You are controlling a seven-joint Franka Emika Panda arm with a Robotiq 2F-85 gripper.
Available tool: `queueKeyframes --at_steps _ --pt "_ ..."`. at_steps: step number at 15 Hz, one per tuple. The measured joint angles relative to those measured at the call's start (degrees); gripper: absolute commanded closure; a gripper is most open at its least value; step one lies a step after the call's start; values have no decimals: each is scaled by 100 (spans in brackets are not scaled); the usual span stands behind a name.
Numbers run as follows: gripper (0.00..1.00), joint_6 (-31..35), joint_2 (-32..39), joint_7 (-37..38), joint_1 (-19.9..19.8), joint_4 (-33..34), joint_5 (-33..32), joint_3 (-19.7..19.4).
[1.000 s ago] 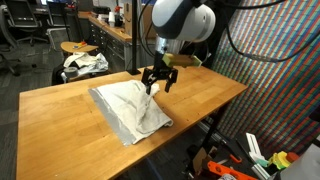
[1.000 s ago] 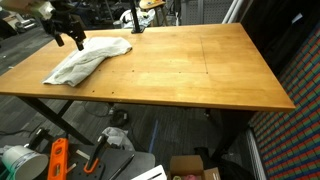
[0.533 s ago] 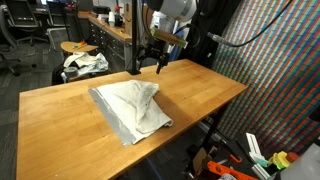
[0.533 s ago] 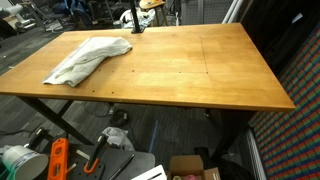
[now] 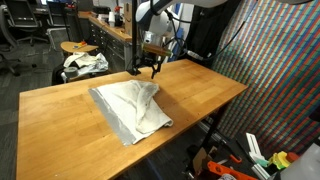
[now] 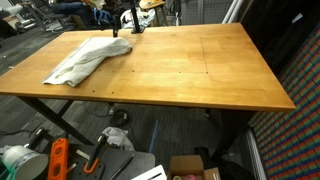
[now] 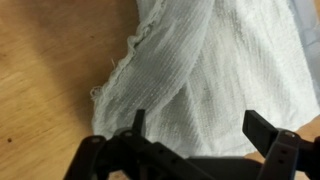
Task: Fold the towel on the table.
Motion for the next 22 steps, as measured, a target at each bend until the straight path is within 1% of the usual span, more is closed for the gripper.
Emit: queueKeyframes --at_steps 4,8,9,10,11,12,18,22 --pt "0 -411 532 -64 -186 551 -320 -141" --pt "0 -642 735 -379 -450 744 -393 -163" --pt "11 -645 767 -462 -493 743 -393 -162" --pt "26 -647 800 -554 -524 741 -393 -154" --pt "32 -647 828 -642 -546 735 -390 -139" --pt "42 -647 855 -714 -560 730 -389 -122" --pt "87 -646 901 -928 -570 710 -342 -27" --pt "96 -647 901 -994 -574 711 -288 23"
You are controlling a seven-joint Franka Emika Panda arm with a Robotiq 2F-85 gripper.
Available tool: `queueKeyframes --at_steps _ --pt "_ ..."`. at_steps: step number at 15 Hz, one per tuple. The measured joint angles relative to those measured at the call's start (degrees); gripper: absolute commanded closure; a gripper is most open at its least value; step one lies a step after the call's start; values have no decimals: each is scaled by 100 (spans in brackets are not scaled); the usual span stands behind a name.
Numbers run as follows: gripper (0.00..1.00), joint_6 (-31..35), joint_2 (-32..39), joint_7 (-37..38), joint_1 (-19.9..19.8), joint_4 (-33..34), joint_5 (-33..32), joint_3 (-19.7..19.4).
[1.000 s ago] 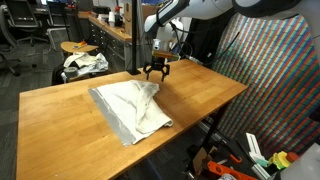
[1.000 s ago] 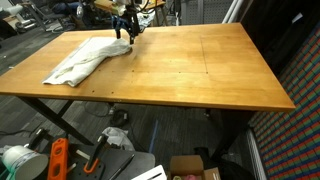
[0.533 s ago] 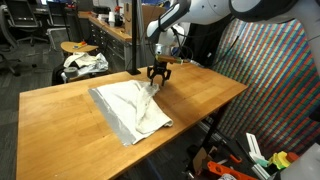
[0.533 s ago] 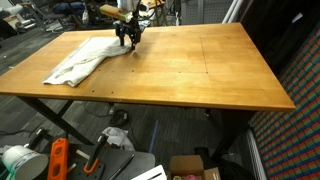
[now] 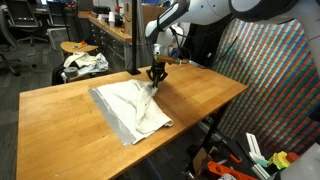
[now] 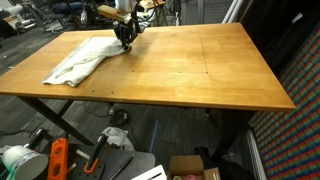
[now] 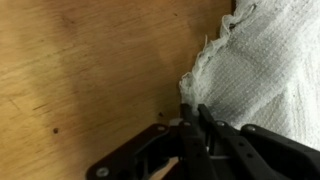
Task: Fold the towel on the table.
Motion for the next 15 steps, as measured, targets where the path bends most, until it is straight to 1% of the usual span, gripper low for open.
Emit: queueKeyframes --at_steps 1,3,9,12,15 --pt "90 -14 0 -18 0 3 1 14" --pt "88 -37 0 -22 0 10 17 43" --pt "89 -55 -123 -5 11 8 189 123" --pt "89 -3 -427 130 93 -63 203 140" --pt "88 245 -831 450 283 -296 200 136"
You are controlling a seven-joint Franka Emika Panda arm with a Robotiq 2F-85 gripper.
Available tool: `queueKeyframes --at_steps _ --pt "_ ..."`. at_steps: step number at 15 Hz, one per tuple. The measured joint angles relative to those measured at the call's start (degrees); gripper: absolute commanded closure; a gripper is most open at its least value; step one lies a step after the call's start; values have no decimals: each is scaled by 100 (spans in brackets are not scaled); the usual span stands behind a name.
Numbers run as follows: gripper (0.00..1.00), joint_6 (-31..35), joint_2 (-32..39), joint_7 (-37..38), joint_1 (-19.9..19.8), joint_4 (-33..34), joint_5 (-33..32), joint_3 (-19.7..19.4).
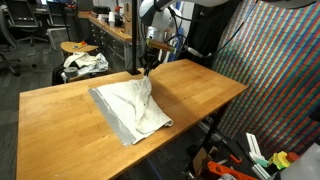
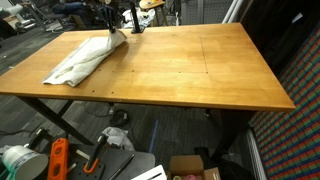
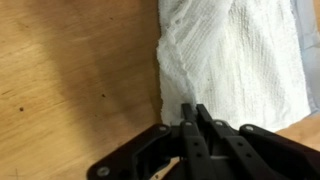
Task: Fold the towel on the table.
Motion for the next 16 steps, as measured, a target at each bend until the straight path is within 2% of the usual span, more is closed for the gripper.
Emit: queueKeyframes --at_steps 4,10,13,16 --pt "90 598 -544 324 375 -624 -1 48" --pt "90 1940 -1227 812 1121 -1879 -5 370" --pt "90 2599 -1348 1365 1522 -2234 -49 509" --pt "91 2892 -1347 2278 1917 -2266 -227 512"
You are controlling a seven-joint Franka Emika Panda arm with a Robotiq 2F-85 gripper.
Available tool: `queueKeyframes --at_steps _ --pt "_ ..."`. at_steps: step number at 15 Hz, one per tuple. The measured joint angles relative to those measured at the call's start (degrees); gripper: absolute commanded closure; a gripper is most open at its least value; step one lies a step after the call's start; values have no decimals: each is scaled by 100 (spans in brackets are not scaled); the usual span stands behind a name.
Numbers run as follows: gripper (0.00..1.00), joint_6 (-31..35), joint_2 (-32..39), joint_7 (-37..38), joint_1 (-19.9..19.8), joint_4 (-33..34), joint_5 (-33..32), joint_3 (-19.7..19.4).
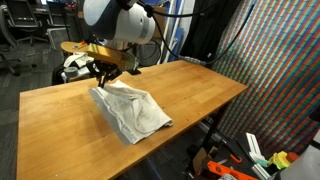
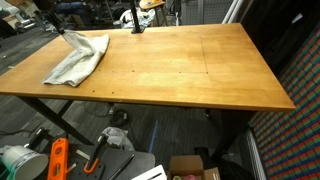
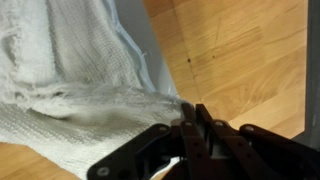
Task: Fold the towel on the table.
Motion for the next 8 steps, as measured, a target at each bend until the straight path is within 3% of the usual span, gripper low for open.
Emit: queueKeyframes --at_steps 4,8 --pt "89 40 137 1415 324 288 -309 -119" --pt "90 -32 558 2323 341 895 -461 -282"
